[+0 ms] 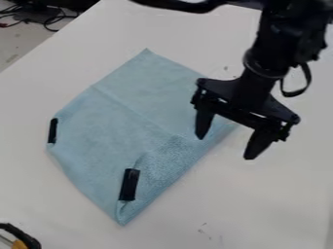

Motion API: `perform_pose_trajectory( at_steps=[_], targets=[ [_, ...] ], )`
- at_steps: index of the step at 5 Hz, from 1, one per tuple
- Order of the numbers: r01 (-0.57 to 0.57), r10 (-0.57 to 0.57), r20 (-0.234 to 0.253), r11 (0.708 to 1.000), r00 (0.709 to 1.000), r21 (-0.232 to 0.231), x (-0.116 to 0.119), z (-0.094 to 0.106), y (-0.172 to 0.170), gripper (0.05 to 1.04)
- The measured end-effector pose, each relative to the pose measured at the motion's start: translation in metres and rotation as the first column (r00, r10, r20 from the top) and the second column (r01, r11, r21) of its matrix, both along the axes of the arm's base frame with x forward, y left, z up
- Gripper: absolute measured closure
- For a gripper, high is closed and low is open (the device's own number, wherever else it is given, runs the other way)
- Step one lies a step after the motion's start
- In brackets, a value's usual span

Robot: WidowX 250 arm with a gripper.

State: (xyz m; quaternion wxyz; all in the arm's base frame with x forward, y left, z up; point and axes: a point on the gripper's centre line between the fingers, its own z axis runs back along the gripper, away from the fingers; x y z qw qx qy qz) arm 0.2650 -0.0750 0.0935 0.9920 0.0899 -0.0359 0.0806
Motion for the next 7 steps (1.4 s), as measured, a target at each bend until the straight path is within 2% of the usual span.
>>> perform_pose_trajectory(
  at_steps=[1,2,3,4,6,7],
  targets=[
    [-0.083,0.083,0.009,0.996,0.996,-0.018,-0.03,-0.001,0.024,0.084],
    [-0.184,0.184,-0.013,0.979,0.983,-0.083,-0.042,-0.017,0.047,0.084],
    [-0.224,0.224,-0.008,0.969,0.975,-0.105,-0.047,-0.026,0.067,0.084],
    [-0.244,0.244,-0.015,0.962,0.97,-0.122,-0.05,-0.031,0.073,0.084],
    [-0.292,0.292,-0.017,0.95,0.956,-0.113,-0.053,-0.044,0.095,0.084],
    [-0.31,0.308,-0.038,0.943,0.951,-0.12,-0.055,-0.058,0.103,0.084]
  ],
)
